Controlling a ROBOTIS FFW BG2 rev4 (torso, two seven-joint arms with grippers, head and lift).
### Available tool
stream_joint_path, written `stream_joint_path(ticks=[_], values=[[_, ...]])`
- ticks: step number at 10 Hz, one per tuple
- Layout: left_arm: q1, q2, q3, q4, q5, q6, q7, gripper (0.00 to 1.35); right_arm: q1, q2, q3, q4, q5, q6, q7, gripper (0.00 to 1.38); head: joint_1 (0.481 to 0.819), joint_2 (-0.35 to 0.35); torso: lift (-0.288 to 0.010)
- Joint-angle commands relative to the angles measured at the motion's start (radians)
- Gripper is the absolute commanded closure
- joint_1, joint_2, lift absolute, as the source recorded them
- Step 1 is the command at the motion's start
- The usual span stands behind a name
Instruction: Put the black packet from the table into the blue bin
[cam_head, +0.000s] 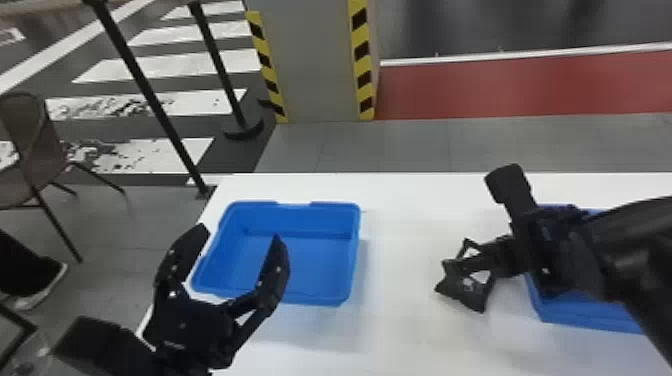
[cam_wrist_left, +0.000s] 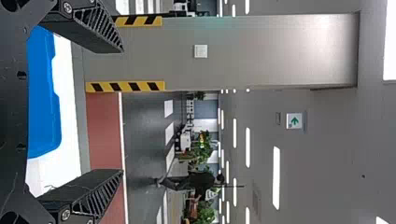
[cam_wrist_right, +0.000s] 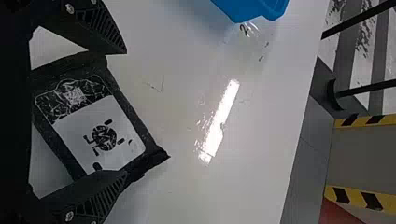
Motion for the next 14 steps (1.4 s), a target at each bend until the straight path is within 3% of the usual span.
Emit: stream_joint_path(ticks=[1, 8, 9, 11, 14], values=[[0.0, -0.001, 0.0, 0.0, 0.0, 0.002, 0.0, 0.11, -0.013, 0.0, 0.012, 0.02, 0.0, 0.012, 0.0, 0.1, 0.695, 0.227, -0.11], [-0.008, -0.001, -0.004, 0.007, 0.006, 0.005, 0.0, 0.11, -0.07, 0.0, 0.06, 0.143, 0.0, -0.047, 0.009, 0.12, 0.695, 0.22, -0.11], [-0.008, -0.001, -0.004, 0.01, 0.006, 0.007, 0.001, 0.11, -0.075, 0.0, 0.06, 0.145, 0.006, -0.061, 0.012, 0.2, 0.695, 0.218, -0.11], [-0.015, -0.001, -0.004, 0.012, 0.006, 0.007, 0.001, 0.11, -0.114, 0.001, 0.106, 0.197, 0.008, -0.069, 0.014, 0.63, 0.695, 0.215, -0.11], [-0.022, 0.001, -0.004, 0.02, 0.008, 0.005, 0.001, 0.11, -0.134, 0.004, 0.14, 0.251, -0.018, -0.059, 0.014, 0.65, 0.695, 0.215, -0.11]])
